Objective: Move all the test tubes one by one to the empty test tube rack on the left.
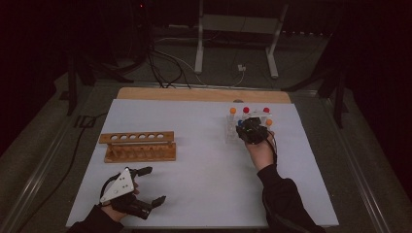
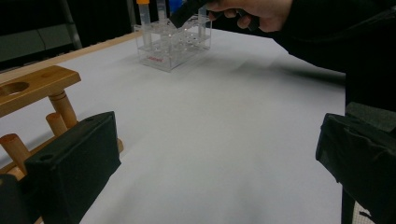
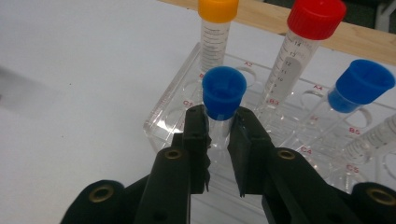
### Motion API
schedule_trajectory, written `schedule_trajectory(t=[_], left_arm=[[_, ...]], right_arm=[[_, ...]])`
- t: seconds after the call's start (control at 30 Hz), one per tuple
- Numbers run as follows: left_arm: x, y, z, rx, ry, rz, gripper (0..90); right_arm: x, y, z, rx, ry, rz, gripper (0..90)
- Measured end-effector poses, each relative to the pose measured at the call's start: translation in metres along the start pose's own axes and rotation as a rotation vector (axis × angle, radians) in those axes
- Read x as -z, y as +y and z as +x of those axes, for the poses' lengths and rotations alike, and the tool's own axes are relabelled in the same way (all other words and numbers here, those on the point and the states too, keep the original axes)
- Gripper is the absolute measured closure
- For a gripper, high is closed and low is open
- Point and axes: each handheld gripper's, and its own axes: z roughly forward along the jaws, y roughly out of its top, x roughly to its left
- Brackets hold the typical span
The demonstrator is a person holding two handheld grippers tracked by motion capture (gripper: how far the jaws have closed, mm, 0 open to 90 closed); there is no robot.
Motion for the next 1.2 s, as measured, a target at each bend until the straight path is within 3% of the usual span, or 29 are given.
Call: schedule_trajectory(t=[0.53, 0.67, 0.83, 1.2], left_arm=[[-0.001, 0.000, 0.000, 0.001, 0.002, 0.004, 0.4], [0.000, 0.000, 0.001, 0.038, -0.019, -0.016, 0.5], [0.000, 0.000, 0.003, 0.045, -0.010, -0.011, 0.5], [-0.003, 0.001, 0.000, 0.028, 0.008, 0.003, 0.5]], right_arm=[[0.028, 0.020, 0.000, 0.045, -0.002, -0.053, 77.1], [0.038, 0.025, 0.000, 0.061, 0.000, -0.072, 77.1], [0.053, 0.030, 0.002, 0.093, -0.004, -0.101, 77.1], [0.075, 0.019, 0.020, 0.139, 0.077, -0.127, 77.1]])
